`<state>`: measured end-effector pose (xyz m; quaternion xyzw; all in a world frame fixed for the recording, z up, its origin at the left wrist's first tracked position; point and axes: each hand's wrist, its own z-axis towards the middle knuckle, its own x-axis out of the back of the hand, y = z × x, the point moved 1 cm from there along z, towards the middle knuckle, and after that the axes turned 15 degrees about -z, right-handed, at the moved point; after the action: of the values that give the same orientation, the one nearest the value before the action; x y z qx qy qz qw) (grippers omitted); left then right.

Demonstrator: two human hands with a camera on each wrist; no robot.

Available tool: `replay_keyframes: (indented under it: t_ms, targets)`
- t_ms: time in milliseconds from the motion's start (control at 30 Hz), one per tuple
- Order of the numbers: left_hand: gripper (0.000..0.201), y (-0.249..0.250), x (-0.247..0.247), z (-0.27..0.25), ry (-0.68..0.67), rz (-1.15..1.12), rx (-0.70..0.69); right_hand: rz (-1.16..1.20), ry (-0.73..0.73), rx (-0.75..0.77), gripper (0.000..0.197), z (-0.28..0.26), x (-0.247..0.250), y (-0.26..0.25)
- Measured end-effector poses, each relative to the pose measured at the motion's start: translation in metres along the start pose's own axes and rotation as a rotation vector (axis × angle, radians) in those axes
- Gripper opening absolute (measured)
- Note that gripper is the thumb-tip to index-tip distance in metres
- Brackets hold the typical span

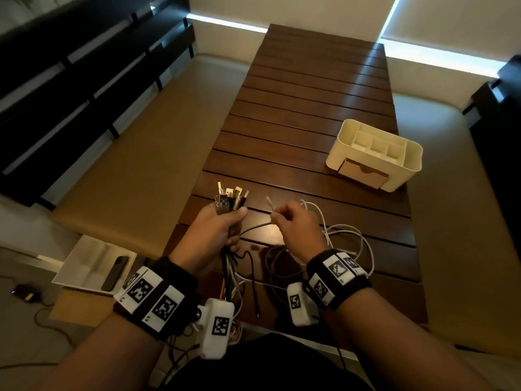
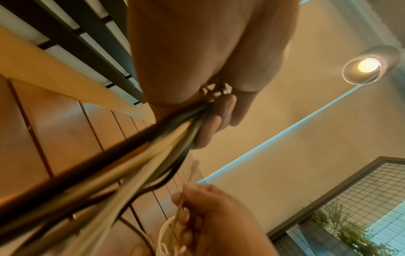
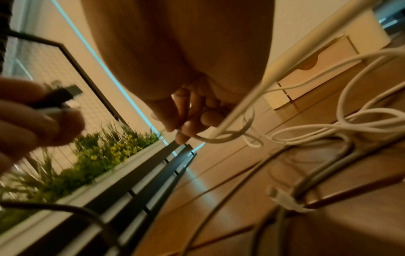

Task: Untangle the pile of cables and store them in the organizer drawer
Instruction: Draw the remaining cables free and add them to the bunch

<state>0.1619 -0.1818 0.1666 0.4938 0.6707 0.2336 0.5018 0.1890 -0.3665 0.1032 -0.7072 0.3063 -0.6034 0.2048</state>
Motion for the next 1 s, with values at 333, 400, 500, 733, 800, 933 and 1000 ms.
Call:
replay_keyframes:
  t_ms: [333,400,500,733,800,933,1000]
  targets:
    - [0.016,-0.014,-0.013,-0.003,-0.073,0.065,-0.150,0.349,-0.103,0.170,0.003,-0.043,0.029,-0.044]
    - [0.025,-0.016,-0.016,-0.005,-0.087,0.061,-0.166,0.341,-0.106,0.180,0.003,-0.046,0.031,-0.045]
    - [0.021,-0.017,-0.018,-0.009,-0.086,0.071,-0.192,0.325,-0.093,0.205,0.007,-0.051,0.033,-0.044]
    - [0.014,-0.018,-0.017,-0.015,-0.040,0.077,-0.228,0.278,-0.087,0.274,0.008,-0.056,0.033,-0.046]
    - [0.013,-0.018,-0.016,-0.016,-0.031,0.084,-0.243,0.263,-0.114,0.293,0.010,-0.057,0.032,-0.046]
    - [0.011,-0.017,-0.015,-0.018,-0.025,0.053,-0.255,0.268,-0.179,0.293,0.014,-0.061,0.029,-0.046]
    - [0.012,-0.014,-0.015,-0.018,0.010,0.026,-0.265,0.256,-0.190,0.273,0.020,-0.063,0.027,-0.045]
